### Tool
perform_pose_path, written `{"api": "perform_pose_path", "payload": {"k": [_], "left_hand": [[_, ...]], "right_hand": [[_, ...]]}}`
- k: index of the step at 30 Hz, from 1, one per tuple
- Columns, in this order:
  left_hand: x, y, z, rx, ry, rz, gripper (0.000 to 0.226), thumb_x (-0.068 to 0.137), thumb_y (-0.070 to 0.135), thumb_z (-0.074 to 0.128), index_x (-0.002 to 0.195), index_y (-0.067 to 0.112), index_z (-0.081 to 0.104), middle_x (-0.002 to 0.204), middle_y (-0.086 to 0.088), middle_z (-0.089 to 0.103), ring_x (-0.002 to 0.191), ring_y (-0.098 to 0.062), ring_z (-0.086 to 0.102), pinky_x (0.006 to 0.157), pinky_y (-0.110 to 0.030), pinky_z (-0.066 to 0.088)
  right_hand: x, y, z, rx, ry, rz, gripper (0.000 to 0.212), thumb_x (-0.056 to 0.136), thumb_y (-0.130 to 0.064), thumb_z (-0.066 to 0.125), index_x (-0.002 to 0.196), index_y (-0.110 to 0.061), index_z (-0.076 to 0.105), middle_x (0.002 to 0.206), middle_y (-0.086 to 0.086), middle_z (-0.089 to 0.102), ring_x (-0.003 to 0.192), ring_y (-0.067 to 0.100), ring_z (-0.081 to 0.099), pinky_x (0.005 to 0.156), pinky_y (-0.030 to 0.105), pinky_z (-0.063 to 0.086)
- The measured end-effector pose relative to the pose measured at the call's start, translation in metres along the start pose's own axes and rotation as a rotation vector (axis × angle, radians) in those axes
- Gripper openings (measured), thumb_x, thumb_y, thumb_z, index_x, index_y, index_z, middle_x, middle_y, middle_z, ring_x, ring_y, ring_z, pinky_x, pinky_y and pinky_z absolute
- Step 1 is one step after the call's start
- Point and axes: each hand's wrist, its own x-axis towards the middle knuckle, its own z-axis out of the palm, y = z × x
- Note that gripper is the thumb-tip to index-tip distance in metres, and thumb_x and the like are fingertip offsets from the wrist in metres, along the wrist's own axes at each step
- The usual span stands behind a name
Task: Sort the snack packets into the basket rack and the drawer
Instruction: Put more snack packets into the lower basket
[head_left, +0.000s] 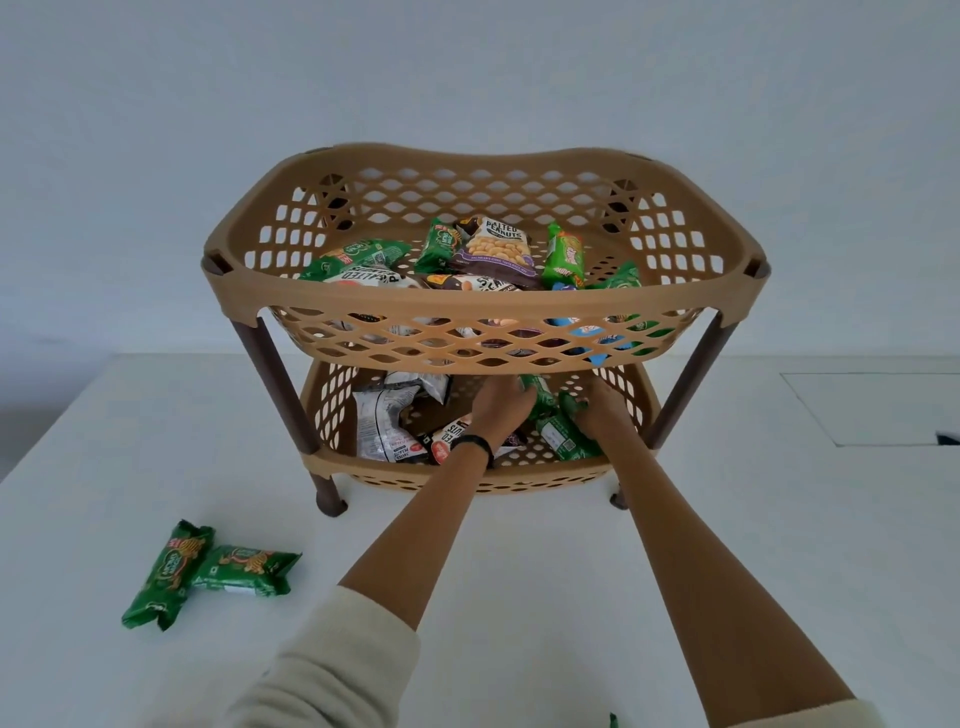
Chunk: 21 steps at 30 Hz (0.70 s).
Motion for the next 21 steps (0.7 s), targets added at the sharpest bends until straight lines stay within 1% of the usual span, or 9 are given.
{"api": "perform_pose_path", "payload": {"k": [1, 3, 7, 8, 11, 12, 15, 18, 21], "left_hand": [[-0.003, 0.001, -0.002, 0.037, 0.005, 0.024, 0.018, 0.092, 0.017, 0.049, 0.097, 0.001, 0.056, 0.068, -0.005, 0.053, 0.065, -0.022, 0.055, 0.062, -0.038, 0.052], [-0.012, 0.000, -0.008, 0.104, 0.010, 0.087, 0.018, 0.093, 0.019, 0.048, 0.097, 0.004, 0.057, 0.079, -0.010, 0.059, 0.076, -0.027, 0.062, 0.069, -0.039, 0.054], [-0.033, -0.011, -0.023, 0.177, 0.066, 0.241, 0.030, 0.093, 0.021, 0.050, 0.122, 0.014, 0.055, 0.116, -0.004, 0.063, 0.105, -0.018, 0.060, 0.079, -0.030, 0.055], [-0.040, -0.013, -0.028, 0.183, 0.084, 0.268, 0.031, 0.093, 0.021, 0.050, 0.123, 0.016, 0.056, 0.119, -0.004, 0.061, 0.106, -0.017, 0.059, 0.081, -0.031, 0.056], [-0.059, -0.022, -0.041, 0.171, 0.121, 0.321, 0.031, 0.093, 0.018, 0.051, 0.124, 0.016, 0.056, 0.123, -0.005, 0.059, 0.106, -0.017, 0.059, 0.084, -0.034, 0.056], [-0.066, -0.026, -0.045, 0.178, 0.123, 0.336, 0.031, 0.093, 0.018, 0.051, 0.124, 0.016, 0.056, 0.124, -0.005, 0.058, 0.108, -0.017, 0.059, 0.085, -0.033, 0.055], [-0.089, -0.040, -0.054, 0.192, 0.128, 0.366, 0.030, 0.094, 0.018, 0.051, 0.123, 0.015, 0.057, 0.123, -0.005, 0.058, 0.109, -0.019, 0.057, 0.084, -0.030, 0.053], [-0.112, -0.055, -0.061, 0.232, 0.142, 0.375, 0.032, 0.095, 0.021, 0.048, 0.127, 0.016, 0.054, 0.122, -0.004, 0.056, 0.108, -0.019, 0.055, 0.084, -0.030, 0.050], [-0.133, -0.069, -0.069, 0.208, 0.151, 0.391, 0.034, 0.096, 0.022, 0.047, 0.128, 0.014, 0.054, 0.119, -0.004, 0.059, 0.107, -0.019, 0.055, 0.094, -0.036, 0.046]], "right_hand": [[-0.001, -0.001, -0.001, 0.001, 0.017, 0.001, 0.037, 0.088, -0.009, 0.057, 0.124, -0.006, 0.048, 0.121, 0.013, 0.059, 0.107, 0.028, 0.058, 0.075, 0.029, 0.045], [-0.003, -0.002, -0.003, 0.015, 0.075, -0.020, 0.033, 0.087, -0.006, 0.056, 0.120, -0.005, 0.054, 0.119, 0.013, 0.061, 0.106, 0.027, 0.059, 0.074, 0.027, 0.044], [-0.014, -0.009, -0.011, 0.159, 0.265, -0.114, 0.023, 0.090, -0.003, 0.050, 0.108, -0.003, 0.065, 0.113, 0.012, 0.067, 0.104, 0.025, 0.061, 0.079, 0.026, 0.045], [-0.019, -0.010, -0.013, 0.206, 0.320, -0.142, 0.022, 0.090, -0.003, 0.050, 0.106, -0.003, 0.066, 0.111, 0.012, 0.068, 0.103, 0.024, 0.062, 0.080, 0.023, 0.046], [-0.041, -0.010, -0.020, 0.434, 0.471, -0.220, 0.020, 0.089, 0.000, 0.053, 0.102, -0.005, 0.067, 0.102, 0.005, 0.068, 0.094, 0.016, 0.062, 0.074, 0.003, 0.041], [-0.049, -0.009, -0.020, 0.520, 0.495, -0.269, 0.020, 0.087, 0.004, 0.053, 0.100, -0.005, 0.067, 0.098, 0.003, 0.067, 0.093, 0.016, 0.063, 0.074, 0.003, 0.044], [-0.069, -0.007, -0.018, 0.840, 0.440, -0.308, 0.023, 0.086, 0.012, 0.052, 0.101, 0.001, 0.065, 0.099, 0.005, 0.067, 0.093, 0.020, 0.065, 0.085, 0.023, 0.054], [-0.089, -0.005, -0.013, 1.056, 0.355, -0.264, 0.024, 0.088, 0.009, 0.051, 0.105, 0.000, 0.064, 0.100, 0.002, 0.067, 0.096, 0.011, 0.064, 0.084, 0.022, 0.054], [-0.113, 0.000, -0.006, 1.109, 0.320, -0.270, 0.025, 0.090, 0.008, 0.048, 0.106, -0.002, 0.064, 0.104, 0.006, 0.066, 0.100, 0.014, 0.063, 0.084, 0.027, 0.052]]}}
